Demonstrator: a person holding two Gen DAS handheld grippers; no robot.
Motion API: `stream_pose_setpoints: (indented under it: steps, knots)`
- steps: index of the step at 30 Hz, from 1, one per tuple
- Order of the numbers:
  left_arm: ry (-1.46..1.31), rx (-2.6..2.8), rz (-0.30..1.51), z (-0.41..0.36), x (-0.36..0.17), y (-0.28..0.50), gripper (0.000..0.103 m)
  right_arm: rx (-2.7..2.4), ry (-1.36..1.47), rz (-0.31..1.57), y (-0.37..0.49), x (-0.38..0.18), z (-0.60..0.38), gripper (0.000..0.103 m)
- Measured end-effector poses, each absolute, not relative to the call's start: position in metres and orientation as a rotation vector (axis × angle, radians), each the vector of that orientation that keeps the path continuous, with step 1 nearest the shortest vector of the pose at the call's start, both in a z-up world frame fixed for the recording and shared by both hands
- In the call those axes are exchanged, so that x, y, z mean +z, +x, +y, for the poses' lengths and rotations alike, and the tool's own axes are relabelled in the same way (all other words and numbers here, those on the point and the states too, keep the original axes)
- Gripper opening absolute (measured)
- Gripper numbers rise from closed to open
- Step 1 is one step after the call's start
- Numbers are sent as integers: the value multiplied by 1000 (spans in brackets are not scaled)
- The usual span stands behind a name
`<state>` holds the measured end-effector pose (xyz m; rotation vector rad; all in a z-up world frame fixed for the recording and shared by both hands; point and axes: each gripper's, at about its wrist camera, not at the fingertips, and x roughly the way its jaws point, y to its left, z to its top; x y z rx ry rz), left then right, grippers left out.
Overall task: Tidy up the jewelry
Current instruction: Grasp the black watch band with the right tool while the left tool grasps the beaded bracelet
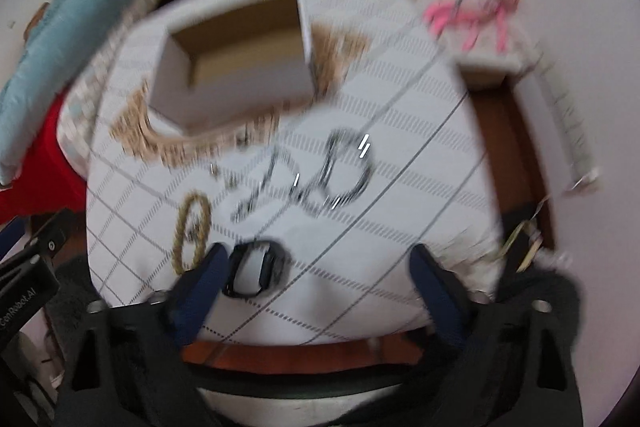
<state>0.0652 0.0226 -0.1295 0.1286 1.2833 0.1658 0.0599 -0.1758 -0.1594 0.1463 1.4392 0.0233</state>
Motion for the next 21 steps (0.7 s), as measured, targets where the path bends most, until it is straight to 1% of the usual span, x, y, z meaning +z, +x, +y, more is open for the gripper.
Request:
stream_pose_setpoints:
  steps: [1, 2, 4, 6, 7, 8, 10, 11, 12, 15, 17, 18, 19, 20, 21]
  knots:
    - [131, 160, 1308, 22, -140, 65, 83, 27, 166, 1472, 59, -177, -173, 78]
    - [134, 157, 1333, 22, -150, 66, 82, 31, 182, 1495, 59, -189, -172, 77]
    - [118, 141, 1370, 22, -166, 65, 82, 41, 212, 1527, 55, -208, -167, 72]
    - [113, 131, 1396, 19, -178, 64, 82, 57, 247, 1554, 53, -226, -162, 62]
    - [109, 121, 1411, 18, -184, 63, 82, 58, 249, 1560, 51, -233, -160, 59]
    - [105, 113, 1425, 17, -190, 63, 82, 60, 251, 1569, 52, -234, -158, 48]
    - [93, 97, 1446, 15, -198, 62, 82, 64, 240, 1537, 51, -234, -153, 36]
    - [88, 85, 1453, 14, -202, 63, 82, 76, 234, 1532, 52, -234, -151, 17]
    - [85, 76, 1460, 13, -207, 64, 81, 70, 230, 1532, 52, -234, -150, 14]
    - [85, 54, 1470, 10, -219, 67, 80, 60, 216, 1507, 52, -230, -152, 13]
    - [95, 42, 1479, 8, -227, 70, 68, 56, 207, 1503, 54, -225, -156, 13]
    - [91, 29, 1485, 6, -229, 70, 66, 53, 203, 1504, 54, -224, -159, 13]
    - [80, 17, 1457, 5, -228, 71, 58, 48, 201, 1505, 54, -223, -161, 13]
    - [82, 0, 1451, 2, -227, 71, 46, 44, 199, 1506, 55, -222, -163, 13]
    - [82, -24, 1444, -1, -226, 71, 36, 41, 199, 1506, 57, -221, -166, 13]
